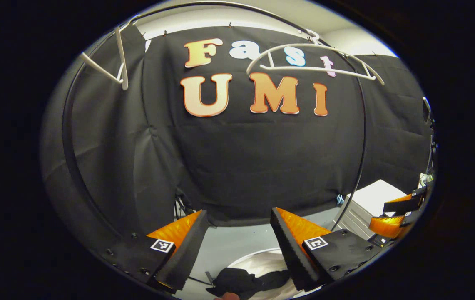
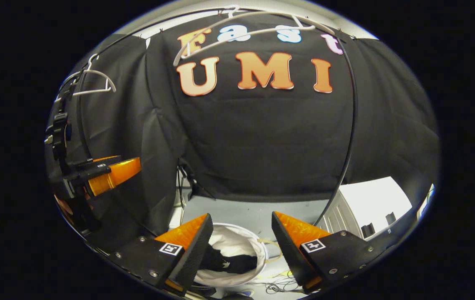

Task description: Grasp the clothes on the hanger with both hands and then place them into the laundry hamper below.

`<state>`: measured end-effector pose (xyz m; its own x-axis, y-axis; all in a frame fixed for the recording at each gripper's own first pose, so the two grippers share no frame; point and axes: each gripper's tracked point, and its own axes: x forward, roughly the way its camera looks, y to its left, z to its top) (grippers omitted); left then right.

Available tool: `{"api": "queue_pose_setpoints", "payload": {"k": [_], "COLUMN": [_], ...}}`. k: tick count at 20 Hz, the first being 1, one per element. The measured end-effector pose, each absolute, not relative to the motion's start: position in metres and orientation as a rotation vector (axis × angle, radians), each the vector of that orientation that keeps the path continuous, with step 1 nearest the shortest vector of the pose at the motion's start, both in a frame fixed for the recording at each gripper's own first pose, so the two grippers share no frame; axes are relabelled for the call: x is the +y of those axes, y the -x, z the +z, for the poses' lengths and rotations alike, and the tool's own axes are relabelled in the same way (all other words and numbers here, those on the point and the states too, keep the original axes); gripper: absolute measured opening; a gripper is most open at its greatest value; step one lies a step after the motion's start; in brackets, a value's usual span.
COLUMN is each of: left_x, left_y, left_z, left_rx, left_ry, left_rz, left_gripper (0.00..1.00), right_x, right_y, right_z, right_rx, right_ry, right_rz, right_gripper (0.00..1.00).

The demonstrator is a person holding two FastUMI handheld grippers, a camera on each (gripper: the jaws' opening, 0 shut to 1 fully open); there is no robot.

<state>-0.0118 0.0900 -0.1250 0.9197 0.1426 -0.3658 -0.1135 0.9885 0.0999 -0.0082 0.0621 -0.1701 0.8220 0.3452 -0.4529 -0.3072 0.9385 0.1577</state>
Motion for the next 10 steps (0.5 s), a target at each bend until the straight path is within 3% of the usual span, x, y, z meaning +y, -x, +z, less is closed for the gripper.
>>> {"api": "queue_pose_setpoints", "payload": {"k": [5,6,10], "left_x": [0.091,0.091,0.091], "left_y": [-0.002,-0.004,-0.012], "left_z": [-0.073,-0.066,-0.036], "left_rx": [0.273,0.262,0.213], "left_ry": [-0.079,-0.079,-0.060], "left_rz": [0.138,0.139,0.156], "left_gripper": [1.00,0.96,1.00], "right_x": [0.037,0.034,0.024], "right_y": [-0.015,-0.017,-0.023], "right_z": [-0.093,-0.081,-0.035], "right_rx": [0.338,0.310,0.212], "right_ry": [-0.074,-0.064,-0.067], "right_rz": [0.297,0.288,0.261], "right_gripper": [0.88,0.88,0.88]}}
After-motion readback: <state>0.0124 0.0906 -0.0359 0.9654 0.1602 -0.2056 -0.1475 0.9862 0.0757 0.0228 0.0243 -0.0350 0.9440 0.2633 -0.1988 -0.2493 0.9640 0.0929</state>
